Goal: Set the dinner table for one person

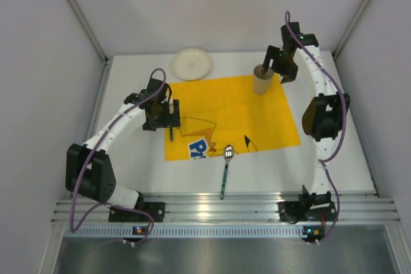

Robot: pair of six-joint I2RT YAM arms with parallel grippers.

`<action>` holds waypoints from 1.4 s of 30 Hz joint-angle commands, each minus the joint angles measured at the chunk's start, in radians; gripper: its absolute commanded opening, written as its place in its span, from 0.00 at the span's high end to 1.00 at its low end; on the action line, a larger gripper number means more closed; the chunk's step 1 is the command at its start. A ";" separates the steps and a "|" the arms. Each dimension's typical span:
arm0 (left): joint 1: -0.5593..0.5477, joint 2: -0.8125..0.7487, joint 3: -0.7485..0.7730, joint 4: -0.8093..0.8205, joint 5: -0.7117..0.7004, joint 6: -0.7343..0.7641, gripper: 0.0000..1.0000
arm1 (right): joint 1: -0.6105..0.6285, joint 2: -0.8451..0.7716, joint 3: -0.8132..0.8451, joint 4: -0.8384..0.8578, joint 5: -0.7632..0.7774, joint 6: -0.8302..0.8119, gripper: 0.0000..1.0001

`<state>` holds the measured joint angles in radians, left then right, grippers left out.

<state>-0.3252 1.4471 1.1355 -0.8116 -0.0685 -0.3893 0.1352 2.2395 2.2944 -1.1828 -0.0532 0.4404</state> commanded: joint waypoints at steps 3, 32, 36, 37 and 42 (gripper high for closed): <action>-0.002 0.045 0.066 0.026 0.027 0.021 0.02 | 0.089 -0.315 -0.227 0.135 0.019 -0.091 0.14; -0.009 -0.080 0.050 -0.092 -0.028 -0.003 0.02 | 0.606 -0.678 -1.277 0.571 -0.235 0.282 0.30; -0.011 -0.142 0.006 -0.119 -0.047 -0.019 0.02 | 0.690 -0.629 -1.265 0.581 -0.182 0.319 0.36; -0.011 -0.154 -0.011 -0.133 -0.048 -0.020 0.02 | 0.725 -0.598 -1.256 0.575 -0.159 0.323 0.36; -0.011 -0.212 -0.039 -0.172 -0.066 -0.036 0.02 | 0.817 -0.465 -1.185 0.528 -0.073 0.323 0.38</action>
<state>-0.3328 1.2781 1.1110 -0.9379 -0.1070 -0.4023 0.9073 1.7199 1.0569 -0.6369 -0.2012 0.7383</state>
